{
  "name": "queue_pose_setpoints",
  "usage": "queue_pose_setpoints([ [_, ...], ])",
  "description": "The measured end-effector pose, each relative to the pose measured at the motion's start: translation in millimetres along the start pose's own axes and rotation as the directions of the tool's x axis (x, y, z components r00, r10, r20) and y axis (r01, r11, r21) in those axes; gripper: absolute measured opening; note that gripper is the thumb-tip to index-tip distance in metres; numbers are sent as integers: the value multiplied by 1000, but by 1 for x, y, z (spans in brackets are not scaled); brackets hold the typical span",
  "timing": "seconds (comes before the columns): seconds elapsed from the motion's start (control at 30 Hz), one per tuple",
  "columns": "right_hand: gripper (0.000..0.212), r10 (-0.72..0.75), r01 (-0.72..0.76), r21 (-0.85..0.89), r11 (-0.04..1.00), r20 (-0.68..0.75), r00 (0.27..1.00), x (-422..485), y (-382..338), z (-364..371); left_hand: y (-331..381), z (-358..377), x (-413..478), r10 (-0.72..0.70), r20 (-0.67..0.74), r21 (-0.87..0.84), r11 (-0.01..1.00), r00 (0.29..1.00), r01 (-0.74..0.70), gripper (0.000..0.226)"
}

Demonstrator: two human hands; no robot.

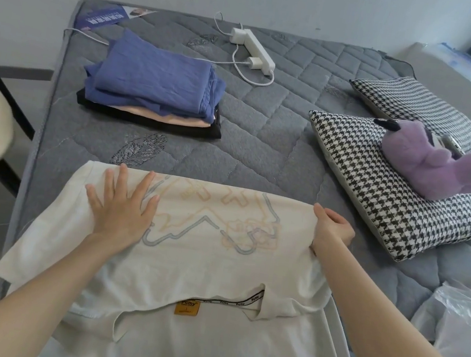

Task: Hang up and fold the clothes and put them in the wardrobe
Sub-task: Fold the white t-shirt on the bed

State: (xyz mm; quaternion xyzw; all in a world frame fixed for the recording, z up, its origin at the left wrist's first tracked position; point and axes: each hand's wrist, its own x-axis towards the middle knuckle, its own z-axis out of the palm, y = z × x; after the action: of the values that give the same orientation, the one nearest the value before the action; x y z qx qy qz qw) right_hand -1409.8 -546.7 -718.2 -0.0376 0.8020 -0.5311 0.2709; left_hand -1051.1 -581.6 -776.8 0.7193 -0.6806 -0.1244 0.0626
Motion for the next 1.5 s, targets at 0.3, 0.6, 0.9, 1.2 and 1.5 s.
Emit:
queue_pose_setpoints([
  [0.3,28,-167,193,-242,951,122,978,6,1,-22,-2,-9,-14,47,1,6,999,999,-47,53],
  [0.6,59,-186,406,-540,737,415,890,-16,21,-62,-21,-11,-56,107,-71,-13,994,992,-108,55],
  [0.9,30,-260,455,-572,683,392,883,-39,38,-86,-1,-23,-87,-35,178,-133,989,983,59,58],
  [1.2,19,-360,464,-428,776,304,882,-52,35,-115,133,-14,-160,623,211,-188,782,753,-595,84],
  [1.5,17,-294,383,-442,812,257,921,-55,61,-141,132,4,-186,764,60,-75,645,643,-760,25],
])
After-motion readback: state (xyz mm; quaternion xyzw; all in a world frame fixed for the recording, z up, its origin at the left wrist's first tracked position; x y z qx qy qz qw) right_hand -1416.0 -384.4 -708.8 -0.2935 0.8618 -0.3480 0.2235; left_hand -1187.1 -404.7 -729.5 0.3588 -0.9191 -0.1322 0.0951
